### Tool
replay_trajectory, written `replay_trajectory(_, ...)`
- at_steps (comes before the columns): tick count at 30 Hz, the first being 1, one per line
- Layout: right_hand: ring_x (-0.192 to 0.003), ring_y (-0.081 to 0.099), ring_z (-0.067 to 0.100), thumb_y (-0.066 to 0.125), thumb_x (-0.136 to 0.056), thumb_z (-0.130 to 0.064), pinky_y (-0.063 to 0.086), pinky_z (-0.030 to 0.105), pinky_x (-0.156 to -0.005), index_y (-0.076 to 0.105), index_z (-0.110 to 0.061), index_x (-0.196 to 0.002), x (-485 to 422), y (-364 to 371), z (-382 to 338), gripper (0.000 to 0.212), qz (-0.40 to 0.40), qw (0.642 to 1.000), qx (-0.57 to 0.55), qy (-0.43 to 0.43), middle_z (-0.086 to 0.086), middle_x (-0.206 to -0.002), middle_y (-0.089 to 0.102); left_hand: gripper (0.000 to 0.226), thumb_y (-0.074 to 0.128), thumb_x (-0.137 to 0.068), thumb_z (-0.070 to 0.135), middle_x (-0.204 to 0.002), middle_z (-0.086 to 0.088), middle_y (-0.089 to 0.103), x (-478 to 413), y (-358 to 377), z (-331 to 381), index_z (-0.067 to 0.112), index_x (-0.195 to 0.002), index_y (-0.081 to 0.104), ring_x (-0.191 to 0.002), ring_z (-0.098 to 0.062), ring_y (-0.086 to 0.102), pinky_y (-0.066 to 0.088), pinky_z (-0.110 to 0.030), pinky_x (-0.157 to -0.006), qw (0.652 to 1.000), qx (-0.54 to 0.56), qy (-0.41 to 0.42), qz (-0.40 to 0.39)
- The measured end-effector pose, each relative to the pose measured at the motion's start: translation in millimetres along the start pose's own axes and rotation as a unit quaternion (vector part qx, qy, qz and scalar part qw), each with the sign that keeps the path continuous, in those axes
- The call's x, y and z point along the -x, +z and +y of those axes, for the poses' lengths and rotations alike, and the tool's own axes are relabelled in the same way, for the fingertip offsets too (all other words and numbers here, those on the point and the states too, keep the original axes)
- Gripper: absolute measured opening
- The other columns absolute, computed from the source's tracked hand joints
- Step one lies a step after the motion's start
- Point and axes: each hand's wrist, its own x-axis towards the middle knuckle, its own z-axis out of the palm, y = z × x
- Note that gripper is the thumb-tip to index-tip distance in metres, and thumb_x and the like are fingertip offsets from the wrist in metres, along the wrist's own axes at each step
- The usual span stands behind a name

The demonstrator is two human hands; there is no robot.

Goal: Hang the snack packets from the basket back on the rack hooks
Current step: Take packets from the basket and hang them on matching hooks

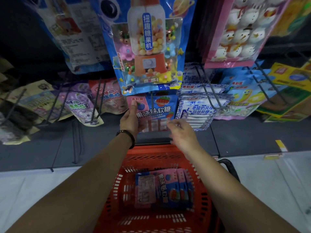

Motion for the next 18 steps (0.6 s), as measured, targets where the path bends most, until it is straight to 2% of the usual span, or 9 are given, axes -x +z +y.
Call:
replay_trajectory(2,-0.103,0.072,0.033,0.061,-0.097,-0.054,0.058,0.057,-0.098,0.066,-0.017,-0.110,3.6,-2.7,5.2,0.039,-0.033,0.998,0.048,0.002,0.005,-0.109,0.070,0.050,0.061,-0.083,0.080,-0.103,-0.008,0.066,0.5,-3.3,-1.0,0.034,-0.093,0.079,-0.097,-0.034,0.075,0.064,-0.055,-0.088,1.000,-0.003,-0.008,-0.015)
replay_trajectory(5,-0.110,0.072,0.029,0.062,-0.100,-0.048,0.058,0.049,-0.099,0.070,-0.019,-0.118,10.5,-7.6,14.0,0.035,-0.083,0.988,0.133,0.002,0.006,-0.118,0.073,0.057,0.062,-0.089,0.072,-0.099,-0.004,0.067,5.9,-15.8,-2.9,0.019,-0.111,0.064,-0.089,-0.026,0.068,0.062,-0.051,-0.084,1.000,0.006,-0.025,-0.011)
replay_trajectory(8,-0.101,0.075,0.030,0.061,-0.103,-0.041,0.061,0.049,-0.093,0.075,-0.016,-0.110,19.2,-10.9,23.7,0.029,-0.129,0.969,0.209,0.006,0.009,-0.109,0.078,0.049,0.065,-0.096,0.057,-0.115,-0.008,0.062,33.4,-34.8,-6.2,0.016,-0.121,0.055,-0.093,-0.030,0.066,0.061,-0.052,-0.081,0.997,-0.053,-0.053,0.002)
replay_trajectory(10,-0.091,0.078,0.032,0.060,-0.102,-0.043,0.064,0.051,-0.087,0.074,-0.015,-0.104,24.9,-11.0,32.8,0.031,-0.171,0.954,0.243,0.031,0.012,-0.101,0.079,0.032,0.070,-0.096,0.046,-0.113,-0.008,0.061,64.6,-51.5,-9.2,0.021,-0.112,0.059,-0.088,-0.028,0.065,0.057,-0.046,-0.077,0.984,-0.148,-0.081,-0.058)
replay_trajectory(11,-0.090,0.078,0.032,0.059,-0.103,-0.043,0.064,0.050,-0.086,0.073,-0.015,-0.102,27.0,-10.6,38.8,0.031,-0.194,0.943,0.265,0.045,0.012,-0.100,0.080,0.023,0.071,-0.095,0.044,-0.108,-0.007,0.063,81.5,-60.9,-10.4,0.024,-0.104,0.063,-0.086,-0.027,0.066,0.056,-0.043,-0.076,0.965,-0.223,-0.078,-0.113)
replay_trajectory(12,-0.092,0.077,0.030,0.060,-0.103,-0.044,0.063,0.046,-0.087,0.074,-0.017,-0.104,28.8,-10.3,46.0,0.031,-0.213,0.931,0.291,0.053,0.010,-0.102,0.079,0.018,0.071,-0.095,0.043,-0.104,-0.003,0.067,97.0,-71.4,-13.0,0.027,-0.100,0.066,-0.087,-0.025,0.069,0.056,-0.041,-0.076,0.932,-0.315,-0.057,-0.172)
replay_trajectory(14,-0.100,0.072,0.027,0.061,-0.102,-0.044,0.055,0.034,-0.087,0.076,-0.019,-0.110,32.5,-12.2,58.9,0.030,-0.226,0.910,0.341,0.064,0.005,-0.104,0.076,0.011,0.067,-0.099,0.039,-0.106,0.005,0.073,118.5,-91.1,-20.8,0.029,-0.101,0.070,-0.095,-0.018,0.071,0.057,-0.037,-0.083,0.844,-0.470,0.018,-0.258)
replay_trajectory(16,-0.097,0.075,0.031,0.063,-0.102,-0.044,0.057,0.037,-0.082,0.075,-0.020,-0.102,35.1,-13.3,73.6,0.027,-0.215,0.907,0.351,0.093,0.006,-0.096,0.076,0.014,0.065,-0.100,0.041,-0.108,0.010,0.074,129.0,-102.6,-29.9,0.030,-0.104,0.071,-0.101,-0.012,0.068,0.054,-0.035,-0.094,0.763,-0.569,0.075,-0.297)
replay_trajectory(18,-0.089,0.077,0.033,0.064,-0.102,-0.041,0.061,0.040,-0.072,0.075,-0.016,-0.104,35.7,-10.6,91.3,0.028,-0.199,0.911,0.336,0.131,0.010,-0.091,0.075,0.024,0.061,-0.100,0.049,-0.113,0.006,0.074,132.5,-101.4,-35.0,0.029,-0.111,0.069,-0.107,-0.017,0.068,0.054,-0.036,-0.096,0.700,-0.635,0.074,-0.318)
